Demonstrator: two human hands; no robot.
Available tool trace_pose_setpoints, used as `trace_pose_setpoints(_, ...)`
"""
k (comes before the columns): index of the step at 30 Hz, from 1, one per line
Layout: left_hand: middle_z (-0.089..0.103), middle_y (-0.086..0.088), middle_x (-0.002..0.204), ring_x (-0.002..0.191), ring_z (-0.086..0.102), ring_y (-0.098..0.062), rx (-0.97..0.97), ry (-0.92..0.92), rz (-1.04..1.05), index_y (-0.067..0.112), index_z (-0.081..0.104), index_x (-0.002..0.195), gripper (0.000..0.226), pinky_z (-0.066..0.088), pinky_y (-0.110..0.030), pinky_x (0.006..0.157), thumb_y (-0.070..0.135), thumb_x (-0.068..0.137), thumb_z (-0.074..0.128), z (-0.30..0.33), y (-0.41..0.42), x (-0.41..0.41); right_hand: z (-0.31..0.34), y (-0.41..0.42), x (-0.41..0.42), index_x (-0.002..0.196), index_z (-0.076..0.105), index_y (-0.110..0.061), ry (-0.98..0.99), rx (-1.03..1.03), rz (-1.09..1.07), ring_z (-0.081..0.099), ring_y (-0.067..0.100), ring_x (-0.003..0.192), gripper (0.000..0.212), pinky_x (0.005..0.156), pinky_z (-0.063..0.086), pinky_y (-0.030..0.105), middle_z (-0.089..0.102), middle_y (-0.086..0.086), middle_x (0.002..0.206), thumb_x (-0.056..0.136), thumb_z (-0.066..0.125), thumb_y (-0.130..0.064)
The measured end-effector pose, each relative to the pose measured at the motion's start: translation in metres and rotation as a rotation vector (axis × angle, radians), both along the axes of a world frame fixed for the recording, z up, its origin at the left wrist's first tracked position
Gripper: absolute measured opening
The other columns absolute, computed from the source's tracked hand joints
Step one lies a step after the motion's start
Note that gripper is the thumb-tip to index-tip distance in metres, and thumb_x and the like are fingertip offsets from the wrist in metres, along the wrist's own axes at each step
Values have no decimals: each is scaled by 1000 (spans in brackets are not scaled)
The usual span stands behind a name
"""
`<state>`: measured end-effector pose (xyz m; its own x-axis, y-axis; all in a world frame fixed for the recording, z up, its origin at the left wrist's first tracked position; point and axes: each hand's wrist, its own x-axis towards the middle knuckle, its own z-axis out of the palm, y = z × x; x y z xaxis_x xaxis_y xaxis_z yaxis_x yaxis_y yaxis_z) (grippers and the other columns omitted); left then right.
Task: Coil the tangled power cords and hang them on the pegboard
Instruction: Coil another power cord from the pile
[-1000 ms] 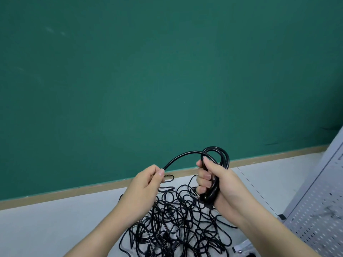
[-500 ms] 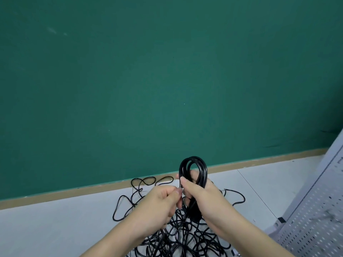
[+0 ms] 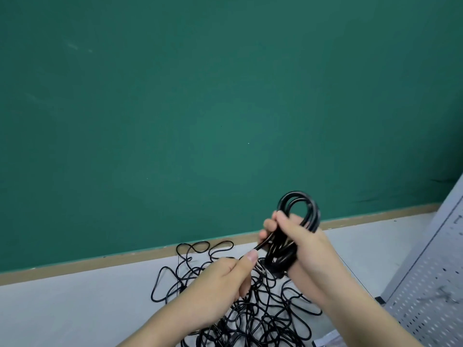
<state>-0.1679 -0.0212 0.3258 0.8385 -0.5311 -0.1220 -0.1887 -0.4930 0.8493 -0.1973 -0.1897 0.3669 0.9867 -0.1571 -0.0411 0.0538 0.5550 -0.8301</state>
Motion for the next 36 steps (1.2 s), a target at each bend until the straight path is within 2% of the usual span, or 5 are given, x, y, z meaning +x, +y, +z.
trace_pose_setpoints(12,27,7,62,61,26,-14,75,-216,-171,16,33,70,62,24,-34,60,71,95,46,-3,14,5,-4,-46,11,88,52,-13,83,250,-189,30,11,50,15,49,39,22,35,-4,63,103,51,-14)
trace_pose_setpoints(20,27,-5,58,57,26,-22,-48,-415,-197,12,35,66,62,22,-32,55,64,96,51,13,10,-9,-21,-42,11,73,51,-20,54,-292,-131,39,12,47,31,52,37,27,39,0,63,101,58,-10)
trace_pose_setpoints(28,29,0,59,57,27,-8,-168,-441,-86,13,38,64,59,23,-27,55,63,93,52,12,10,1,-24,-20,-3,93,60,-5,20,-822,197,48,12,56,81,68,45,37,48,-9,60,71,66,-82)
trace_pose_setpoints(32,50,-14,62,61,39,-13,-247,-288,-63,10,65,67,53,31,-34,60,61,82,66,7,8,4,-16,-5,-12,93,76,-28,-130,-898,526,68,1,86,6,85,53,25,75,-9,86,92,74,-23)
trace_pose_setpoints(36,45,-5,56,58,37,-14,-190,-273,56,11,57,58,60,30,-34,59,69,65,73,4,6,6,-22,2,-10,89,67,-27,-100,-979,561,60,8,82,10,80,46,33,65,-13,85,88,70,-17)
